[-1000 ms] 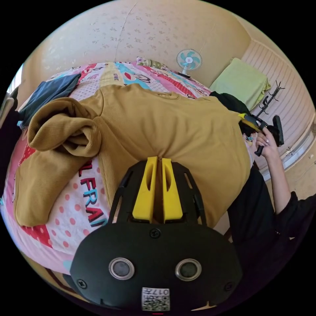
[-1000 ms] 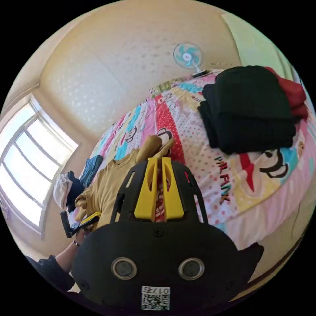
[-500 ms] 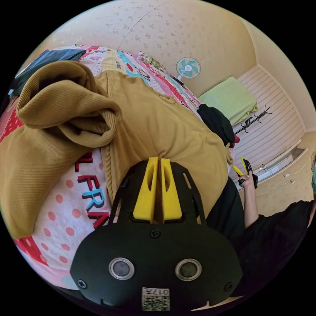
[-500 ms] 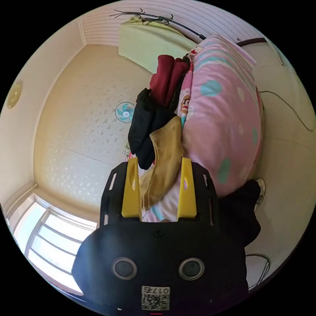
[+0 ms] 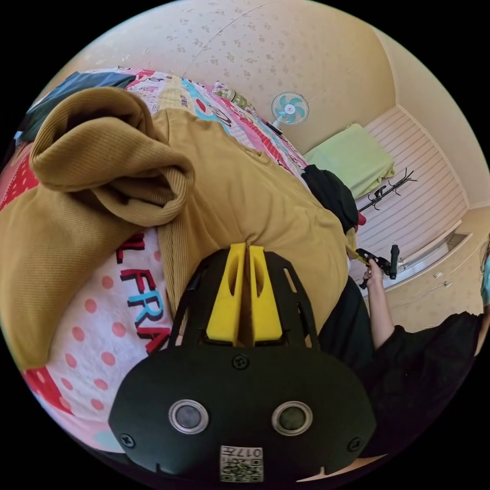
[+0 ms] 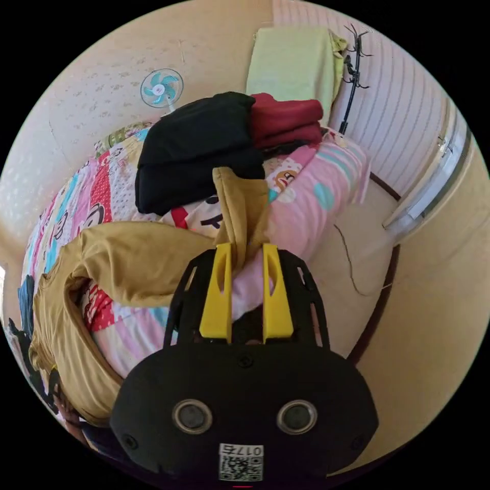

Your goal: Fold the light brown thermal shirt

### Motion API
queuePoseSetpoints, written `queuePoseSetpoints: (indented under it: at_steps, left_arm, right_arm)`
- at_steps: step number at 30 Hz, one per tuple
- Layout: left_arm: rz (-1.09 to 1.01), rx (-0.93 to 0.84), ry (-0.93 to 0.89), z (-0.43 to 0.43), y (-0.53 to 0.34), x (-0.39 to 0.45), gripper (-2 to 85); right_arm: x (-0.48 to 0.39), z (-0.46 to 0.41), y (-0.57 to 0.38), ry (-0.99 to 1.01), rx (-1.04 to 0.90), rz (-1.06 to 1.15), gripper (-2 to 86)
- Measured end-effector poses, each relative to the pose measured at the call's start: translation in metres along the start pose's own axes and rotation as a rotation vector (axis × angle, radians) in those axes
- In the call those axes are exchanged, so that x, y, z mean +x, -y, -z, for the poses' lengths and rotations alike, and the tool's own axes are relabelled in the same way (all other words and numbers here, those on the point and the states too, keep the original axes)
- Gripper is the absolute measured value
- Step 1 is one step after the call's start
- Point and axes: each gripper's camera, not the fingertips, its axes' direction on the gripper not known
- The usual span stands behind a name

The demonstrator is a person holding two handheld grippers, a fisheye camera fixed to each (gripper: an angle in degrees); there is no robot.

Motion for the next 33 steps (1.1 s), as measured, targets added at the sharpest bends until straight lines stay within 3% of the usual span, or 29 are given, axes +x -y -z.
queuePoseSetpoints:
  at_steps: [7,10,13,15,16,20,23,27,29,31,33]
  left_arm:
    - [0.011,0.004,-0.044,0.022,0.012,0.005,0.1]
    - [0.015,0.007,-0.058,0.031,0.017,0.009,0.0]
    - [0.010,0.012,-0.064,0.040,0.020,0.014,-0.2]
    - [0.008,0.016,-0.076,0.045,0.022,0.016,-0.3]
    - [0.008,0.017,-0.084,0.049,0.023,0.018,-0.3]
    - [0.011,0.018,-0.098,0.059,0.029,0.022,-0.4]
    - [0.016,0.018,-0.115,0.066,0.033,0.024,-0.5]
    - [0.020,0.020,-0.131,0.074,0.038,0.027,-0.5]
    - [0.021,0.024,-0.140,0.080,0.041,0.029,-0.4]
    - [0.023,0.027,-0.145,0.084,0.043,0.030,-0.4]
    - [0.020,0.031,-0.142,0.087,0.045,0.032,-0.4]
  right_arm:
    - [0.042,0.042,0.002,0.188,0.222,-0.095,12.0]
    - [0.055,0.001,0.010,0.156,0.060,-0.194,12.0]
    - [0.111,-0.052,-0.006,0.243,-0.156,-0.514,10.9]
    - [0.169,-0.063,-0.032,0.567,-0.074,-0.682,10.5]
    - [0.181,-0.067,-0.038,0.630,-0.064,-0.716,10.6]
    - [0.241,-0.125,-0.070,0.922,-0.336,-0.950,13.7]
    - [0.255,-0.166,-0.102,1.152,-0.410,-1.137,14.6]
    - [0.237,-0.210,-0.102,1.386,-0.528,-1.177,11.8]
    - [0.241,-0.173,-0.095,1.333,-0.395,-1.189,7.1]
    - [0.235,-0.116,-0.071,1.346,-0.170,-1.031,4.4]
    - [0.190,-0.038,-0.026,1.440,0.021,-0.685,3.6]
